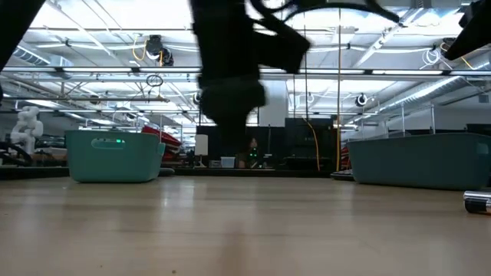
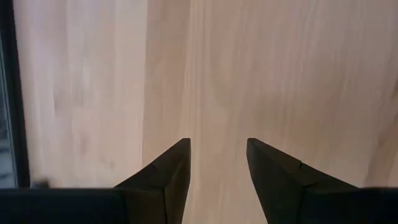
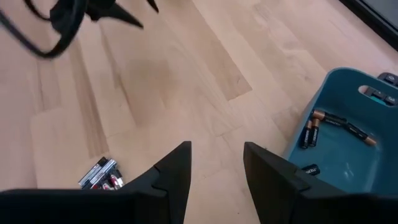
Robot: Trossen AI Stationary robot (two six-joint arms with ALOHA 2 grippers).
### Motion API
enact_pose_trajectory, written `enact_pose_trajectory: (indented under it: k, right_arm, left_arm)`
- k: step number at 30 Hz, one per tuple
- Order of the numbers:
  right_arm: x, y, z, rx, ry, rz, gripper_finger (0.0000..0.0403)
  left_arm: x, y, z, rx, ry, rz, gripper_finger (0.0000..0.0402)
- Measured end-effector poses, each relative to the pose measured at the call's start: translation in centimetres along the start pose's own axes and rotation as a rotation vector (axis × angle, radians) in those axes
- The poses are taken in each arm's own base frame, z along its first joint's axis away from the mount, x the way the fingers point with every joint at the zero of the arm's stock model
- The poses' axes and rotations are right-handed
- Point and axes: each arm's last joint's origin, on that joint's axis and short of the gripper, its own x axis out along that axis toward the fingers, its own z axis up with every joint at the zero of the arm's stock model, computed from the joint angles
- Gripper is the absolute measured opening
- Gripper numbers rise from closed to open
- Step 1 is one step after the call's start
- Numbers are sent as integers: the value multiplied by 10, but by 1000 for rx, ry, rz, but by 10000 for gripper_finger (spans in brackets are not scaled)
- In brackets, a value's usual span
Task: Sort batteries
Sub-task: Move the green bin to the center of the table
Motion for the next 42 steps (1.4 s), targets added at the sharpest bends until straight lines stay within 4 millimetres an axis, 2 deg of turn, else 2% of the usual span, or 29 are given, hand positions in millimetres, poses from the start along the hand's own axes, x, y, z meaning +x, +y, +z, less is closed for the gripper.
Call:
enact_pose_trajectory:
  k: [4,11,16,19,23,32,42]
  right_arm:
    - [-1,2,-1,-38,-7,17,137]
    - [-1,3,-1,-71,-7,22,137]
    - [-1,4,0,-87,-5,40,137]
    - [-1,6,0,-109,-10,55,137]
    - [-1,8,1,-135,-7,75,137]
    - [-4,10,-3,-177,22,105,137]
    - [-9,12,-8,-206,22,130,137]
  left_arm:
    - [-14,13,-16,-66,-1,11,169]
    - [-40,59,-56,-264,-65,-1,169]
    - [-41,86,-98,-401,-38,-4,169]
    - [-34,98,-119,-470,22,-31,169]
    - [-24,110,-135,-543,97,-60,169]
    - [-3,123,-139,-535,188,-172,169]
    - [6,136,-138,-540,227,-196,169]
